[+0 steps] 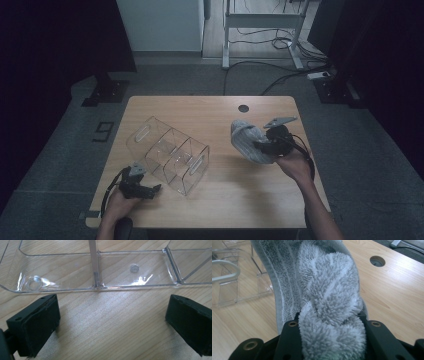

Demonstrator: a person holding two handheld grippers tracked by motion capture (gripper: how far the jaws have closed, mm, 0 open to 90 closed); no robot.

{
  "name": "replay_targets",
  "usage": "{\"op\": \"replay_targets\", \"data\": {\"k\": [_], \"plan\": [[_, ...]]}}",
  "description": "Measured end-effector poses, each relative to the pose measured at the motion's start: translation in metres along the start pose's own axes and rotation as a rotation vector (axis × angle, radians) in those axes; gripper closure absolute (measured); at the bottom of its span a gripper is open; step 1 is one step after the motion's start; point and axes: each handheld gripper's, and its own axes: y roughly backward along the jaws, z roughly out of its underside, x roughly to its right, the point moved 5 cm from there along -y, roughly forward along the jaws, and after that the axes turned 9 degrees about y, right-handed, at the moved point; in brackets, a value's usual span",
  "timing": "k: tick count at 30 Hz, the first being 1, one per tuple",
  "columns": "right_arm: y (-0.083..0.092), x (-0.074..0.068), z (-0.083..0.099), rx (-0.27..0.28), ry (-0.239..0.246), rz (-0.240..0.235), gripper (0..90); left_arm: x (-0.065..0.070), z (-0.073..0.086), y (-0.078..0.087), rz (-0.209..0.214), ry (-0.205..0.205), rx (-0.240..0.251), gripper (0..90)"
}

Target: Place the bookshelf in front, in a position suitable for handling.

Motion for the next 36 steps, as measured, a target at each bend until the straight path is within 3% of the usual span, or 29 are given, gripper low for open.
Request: {"op": "replay_targets", "data": {"k": [15, 23, 30, 36], "plan": [[0.035, 0.003, 0.034, 0.0, -0.027, 0.035, 63.6, 0.0, 0.0, 0.0, 0.0, 0.002, -0.001, 0.0], [0.054, 0.009, 0.06, -0.002, -0.06, 0.068, 63.6, 0.0, 0.0, 0.0, 0.0, 0.002, -0.001, 0.0], [0.055, 0.01, 0.077, -0.006, -0.081, 0.082, 63.6, 0.0, 0.0, 0.0, 0.0, 0.002, -0.001, 0.0], [0.041, 0.007, 0.098, -0.018, -0.106, 0.067, 63.6, 0.0, 0.0, 0.0, 0.001, 0.002, -0.002, 0.0]]}}
